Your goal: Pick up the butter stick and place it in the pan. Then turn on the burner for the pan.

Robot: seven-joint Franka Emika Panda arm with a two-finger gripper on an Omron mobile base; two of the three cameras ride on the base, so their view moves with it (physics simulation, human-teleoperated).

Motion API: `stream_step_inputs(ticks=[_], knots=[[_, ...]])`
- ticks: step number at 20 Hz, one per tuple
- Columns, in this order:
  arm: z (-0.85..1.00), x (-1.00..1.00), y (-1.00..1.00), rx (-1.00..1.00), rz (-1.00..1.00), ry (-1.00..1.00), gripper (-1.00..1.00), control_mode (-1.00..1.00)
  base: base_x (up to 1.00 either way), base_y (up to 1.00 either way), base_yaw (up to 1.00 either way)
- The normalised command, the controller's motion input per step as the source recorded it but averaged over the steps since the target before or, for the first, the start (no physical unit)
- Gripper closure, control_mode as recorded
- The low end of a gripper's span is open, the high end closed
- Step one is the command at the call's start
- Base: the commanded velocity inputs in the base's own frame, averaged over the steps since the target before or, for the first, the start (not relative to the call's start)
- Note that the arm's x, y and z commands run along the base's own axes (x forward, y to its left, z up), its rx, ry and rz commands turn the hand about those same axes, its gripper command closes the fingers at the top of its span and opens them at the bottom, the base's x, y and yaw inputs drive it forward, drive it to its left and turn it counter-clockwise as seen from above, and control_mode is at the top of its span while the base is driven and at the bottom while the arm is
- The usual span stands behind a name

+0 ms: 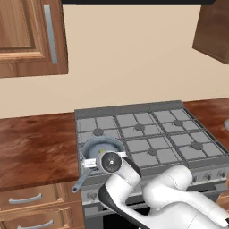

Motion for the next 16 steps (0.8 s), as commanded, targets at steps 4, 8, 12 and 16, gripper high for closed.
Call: stream_step_inputs(ticks=[4, 8, 12, 16], knots=[[0.00, -0.31, 0.00, 0.00, 0.00, -0.18, -1.00, -1.00, 0.00, 0.00, 0.00], [0.00, -0.21, 0.00, 0.00, 0.00, -0.16, -1.00, -1.00, 0.00, 0.00, 0.00], [0.00, -0.36, 0.00, 0.00, 0.00, -0.16, -1.00, -1.00, 0.00, 0.00, 0.00], [-0.01, -0.31, 0.00, 0.00, 0.00, -0.14, -1.00, -1.00, 0.00, 0.00, 0.00]])
